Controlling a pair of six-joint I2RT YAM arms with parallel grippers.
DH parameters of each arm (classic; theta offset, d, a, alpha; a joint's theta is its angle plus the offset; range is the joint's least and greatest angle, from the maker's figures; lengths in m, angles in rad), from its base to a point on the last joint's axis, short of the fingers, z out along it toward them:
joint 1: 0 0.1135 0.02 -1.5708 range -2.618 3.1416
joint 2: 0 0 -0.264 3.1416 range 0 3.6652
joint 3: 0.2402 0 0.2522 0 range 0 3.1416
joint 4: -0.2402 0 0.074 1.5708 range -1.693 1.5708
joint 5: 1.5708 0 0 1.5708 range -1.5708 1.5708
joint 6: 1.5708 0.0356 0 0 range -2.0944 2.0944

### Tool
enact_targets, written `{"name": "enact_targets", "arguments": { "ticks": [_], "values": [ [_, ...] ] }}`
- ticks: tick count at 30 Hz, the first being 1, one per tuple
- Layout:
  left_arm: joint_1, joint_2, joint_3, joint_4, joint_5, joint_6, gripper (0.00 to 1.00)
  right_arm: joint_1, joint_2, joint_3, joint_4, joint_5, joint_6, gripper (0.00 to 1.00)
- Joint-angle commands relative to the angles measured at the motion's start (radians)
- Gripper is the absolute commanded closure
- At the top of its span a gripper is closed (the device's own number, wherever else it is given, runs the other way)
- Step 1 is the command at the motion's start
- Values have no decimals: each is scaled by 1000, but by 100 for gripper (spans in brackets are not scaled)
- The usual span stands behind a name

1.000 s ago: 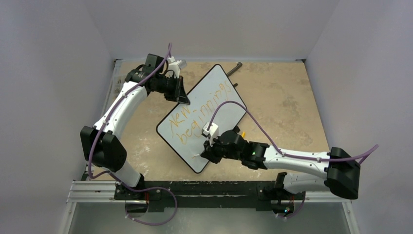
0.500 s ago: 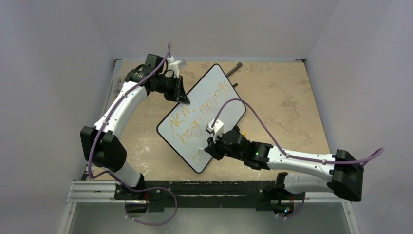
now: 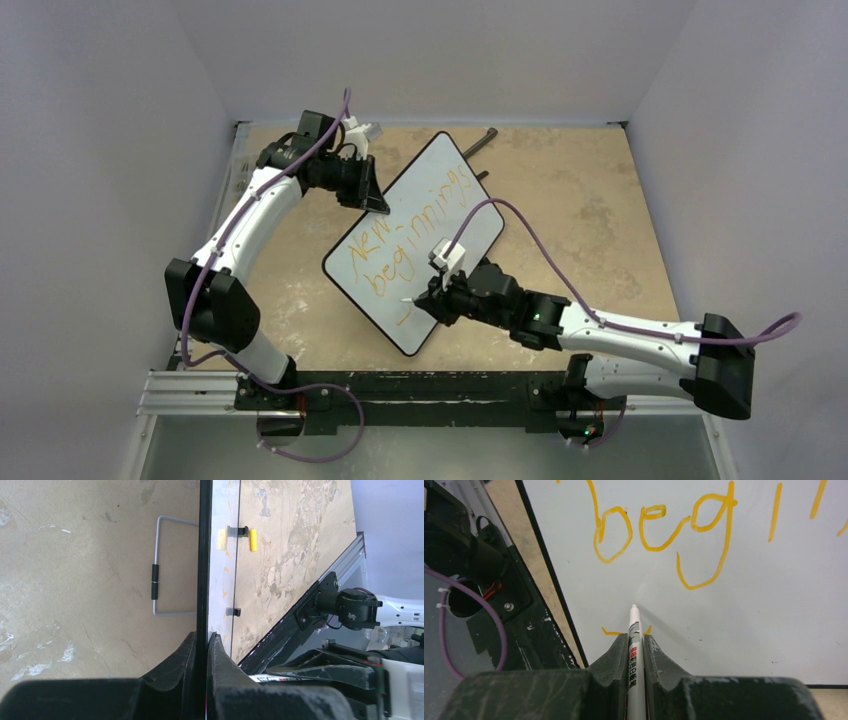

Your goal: Write a sentence on the whiteboard

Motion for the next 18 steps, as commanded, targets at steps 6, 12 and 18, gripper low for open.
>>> {"name": "enact_targets", "arguments": {
  "ticks": [6,12,18],
  "values": [
    [19,2,4,-9,-186,32,100,-3,85,53,40,-9,2,100],
    [19,2,4,-11,-186,32,100,-3,78,4,41,-25,22,100],
    [19,2,6,-11,-187,32,100,-3,74,-29,32,-32,35,100]
  ]
}}
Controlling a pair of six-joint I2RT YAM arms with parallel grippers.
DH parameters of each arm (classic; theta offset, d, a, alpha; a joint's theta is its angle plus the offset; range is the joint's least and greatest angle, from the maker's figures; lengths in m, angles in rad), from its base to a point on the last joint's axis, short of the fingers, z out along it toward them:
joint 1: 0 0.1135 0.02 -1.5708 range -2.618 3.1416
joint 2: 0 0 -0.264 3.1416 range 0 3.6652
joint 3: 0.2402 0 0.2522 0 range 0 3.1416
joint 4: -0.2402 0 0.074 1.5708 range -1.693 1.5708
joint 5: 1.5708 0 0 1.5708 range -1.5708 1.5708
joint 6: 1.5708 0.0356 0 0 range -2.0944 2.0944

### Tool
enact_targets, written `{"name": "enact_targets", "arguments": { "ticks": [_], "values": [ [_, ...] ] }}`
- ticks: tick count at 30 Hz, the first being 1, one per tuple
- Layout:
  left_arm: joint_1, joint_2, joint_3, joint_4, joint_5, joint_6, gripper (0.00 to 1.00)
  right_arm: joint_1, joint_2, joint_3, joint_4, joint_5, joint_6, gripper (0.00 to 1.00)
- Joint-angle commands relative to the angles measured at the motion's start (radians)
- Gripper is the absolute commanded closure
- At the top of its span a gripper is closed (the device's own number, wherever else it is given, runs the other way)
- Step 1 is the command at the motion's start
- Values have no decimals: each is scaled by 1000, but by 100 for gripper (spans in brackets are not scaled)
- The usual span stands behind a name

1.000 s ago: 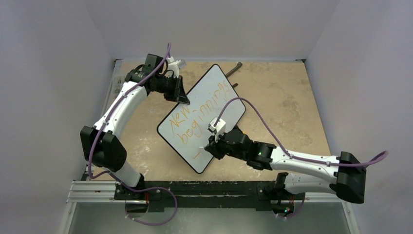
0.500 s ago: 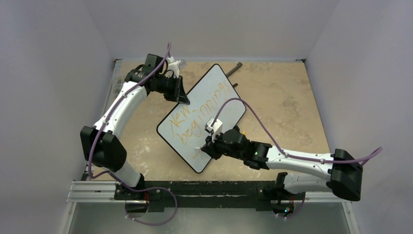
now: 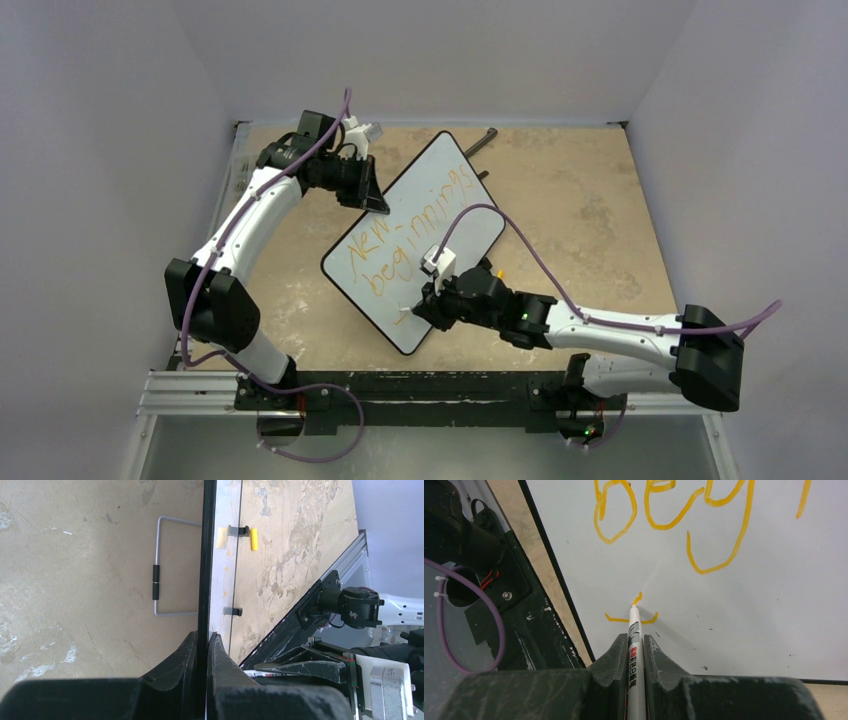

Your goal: Write a sentence on the whiteboard

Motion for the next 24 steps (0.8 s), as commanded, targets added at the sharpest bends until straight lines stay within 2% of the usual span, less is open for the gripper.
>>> {"name": "enact_targets", "arguments": {
  "ticks": [1,24],
  "values": [
    [18,4,6,-12,-187,19,100,-3,-4,-28,17,-11,17,100],
    [19,0,8,-12,-188,20,100,47,-13,-90,-72,61,150,100]
  ]
}}
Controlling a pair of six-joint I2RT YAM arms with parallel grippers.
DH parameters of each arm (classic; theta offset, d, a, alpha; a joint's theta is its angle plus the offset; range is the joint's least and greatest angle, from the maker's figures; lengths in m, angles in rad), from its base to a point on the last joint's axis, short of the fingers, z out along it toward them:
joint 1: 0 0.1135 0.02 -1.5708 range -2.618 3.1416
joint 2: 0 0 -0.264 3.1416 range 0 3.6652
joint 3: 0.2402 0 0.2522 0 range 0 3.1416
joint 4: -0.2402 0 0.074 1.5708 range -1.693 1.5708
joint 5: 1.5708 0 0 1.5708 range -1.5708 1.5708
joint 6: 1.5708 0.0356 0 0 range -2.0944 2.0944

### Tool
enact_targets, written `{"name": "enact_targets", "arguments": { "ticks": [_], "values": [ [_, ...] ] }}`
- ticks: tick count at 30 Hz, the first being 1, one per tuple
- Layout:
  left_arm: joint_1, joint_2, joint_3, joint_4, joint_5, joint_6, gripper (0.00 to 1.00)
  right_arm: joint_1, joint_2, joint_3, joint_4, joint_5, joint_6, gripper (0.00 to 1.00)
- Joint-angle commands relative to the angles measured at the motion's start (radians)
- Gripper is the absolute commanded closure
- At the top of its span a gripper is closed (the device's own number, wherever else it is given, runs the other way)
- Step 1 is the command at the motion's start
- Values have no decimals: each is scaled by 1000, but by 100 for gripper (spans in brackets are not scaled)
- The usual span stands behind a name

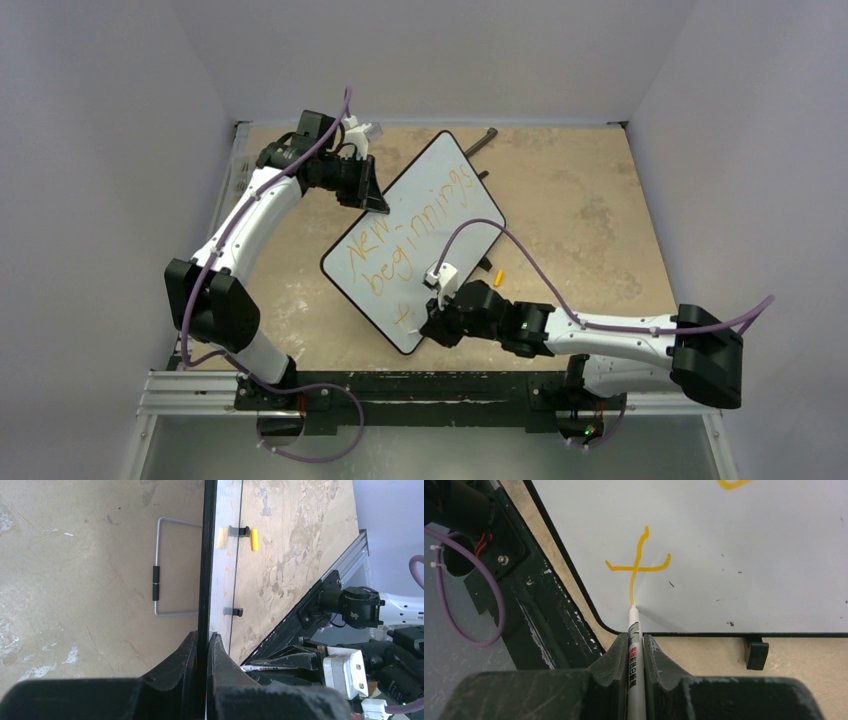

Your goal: Write a sentence on the whiteboard

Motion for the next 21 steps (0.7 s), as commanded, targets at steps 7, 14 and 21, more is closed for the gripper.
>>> {"name": "enact_targets", "arguments": {
  "ticks": [7,14,21],
  "values": [
    [18,0,7,-14,-188,15,100,7,-7,17,-79,159,57,100],
    [17,1,7,-14,-186,15,100,7,28,99,-107,233,31,100],
    [18,0,8,-13,-186,16,100,7,16,162,-125,264,6,100]
  ]
}}
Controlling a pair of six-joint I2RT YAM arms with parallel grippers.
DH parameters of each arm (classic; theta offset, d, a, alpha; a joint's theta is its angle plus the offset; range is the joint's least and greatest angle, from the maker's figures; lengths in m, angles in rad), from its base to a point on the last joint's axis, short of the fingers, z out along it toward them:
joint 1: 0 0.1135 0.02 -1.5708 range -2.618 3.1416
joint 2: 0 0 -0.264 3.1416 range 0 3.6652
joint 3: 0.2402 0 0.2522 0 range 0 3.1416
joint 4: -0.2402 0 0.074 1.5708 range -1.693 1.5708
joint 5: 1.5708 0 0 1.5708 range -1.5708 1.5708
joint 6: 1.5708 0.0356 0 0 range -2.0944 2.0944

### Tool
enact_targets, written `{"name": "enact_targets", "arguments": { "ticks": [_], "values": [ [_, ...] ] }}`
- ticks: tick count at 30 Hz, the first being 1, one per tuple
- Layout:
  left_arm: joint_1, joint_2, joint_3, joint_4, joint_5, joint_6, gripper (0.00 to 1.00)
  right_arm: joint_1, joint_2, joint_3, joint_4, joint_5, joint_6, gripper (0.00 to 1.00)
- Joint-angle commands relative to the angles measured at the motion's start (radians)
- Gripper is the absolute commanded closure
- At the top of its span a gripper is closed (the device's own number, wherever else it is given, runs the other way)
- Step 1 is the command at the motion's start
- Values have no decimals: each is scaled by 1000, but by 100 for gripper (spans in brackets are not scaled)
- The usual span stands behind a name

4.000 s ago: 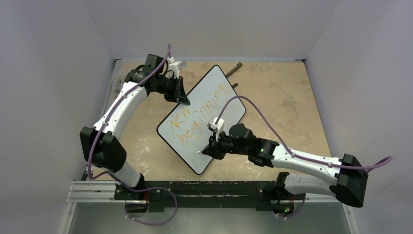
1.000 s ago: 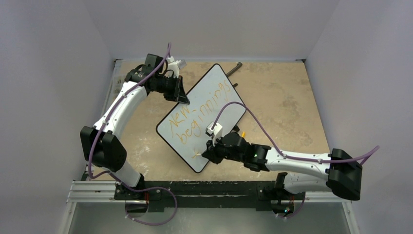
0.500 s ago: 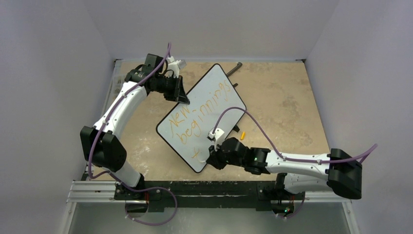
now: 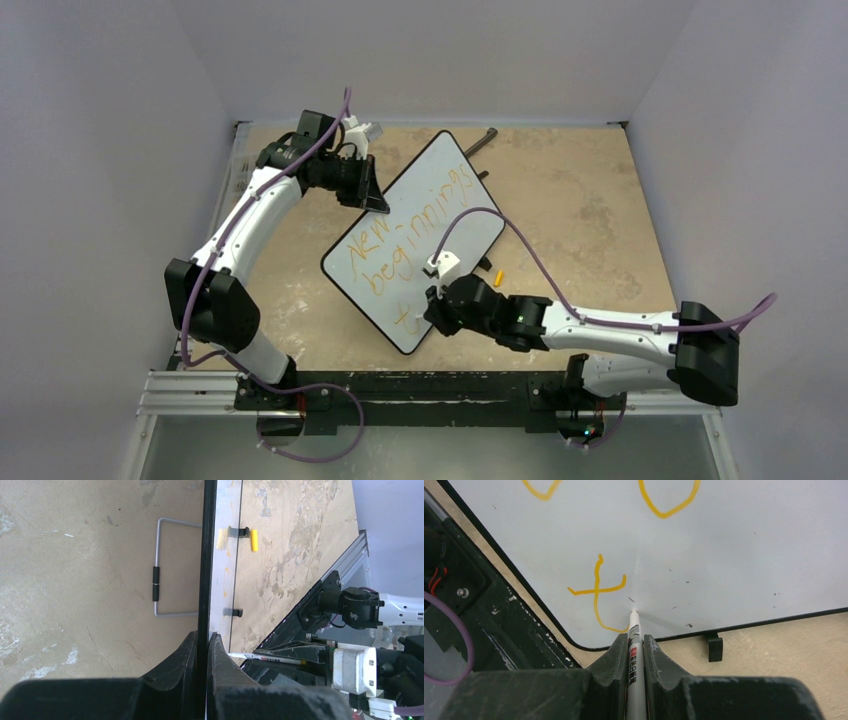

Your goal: Write a sentence on the whiteboard

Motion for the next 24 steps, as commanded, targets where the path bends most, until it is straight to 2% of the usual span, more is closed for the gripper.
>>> {"name": "enact_targets", "arguments": {
  "ticks": [1,11,24],
  "values": [
    [18,0,7,-16,-188,17,100,-4,-16,66,20,81,-26,100],
    [18,-3,7,-17,-186,15,100,-5,-188,4,28,107,47,100],
    [18,-5,6,-16,-185,17,100,-5,-86,15,64,149,52,100]
  ]
}}
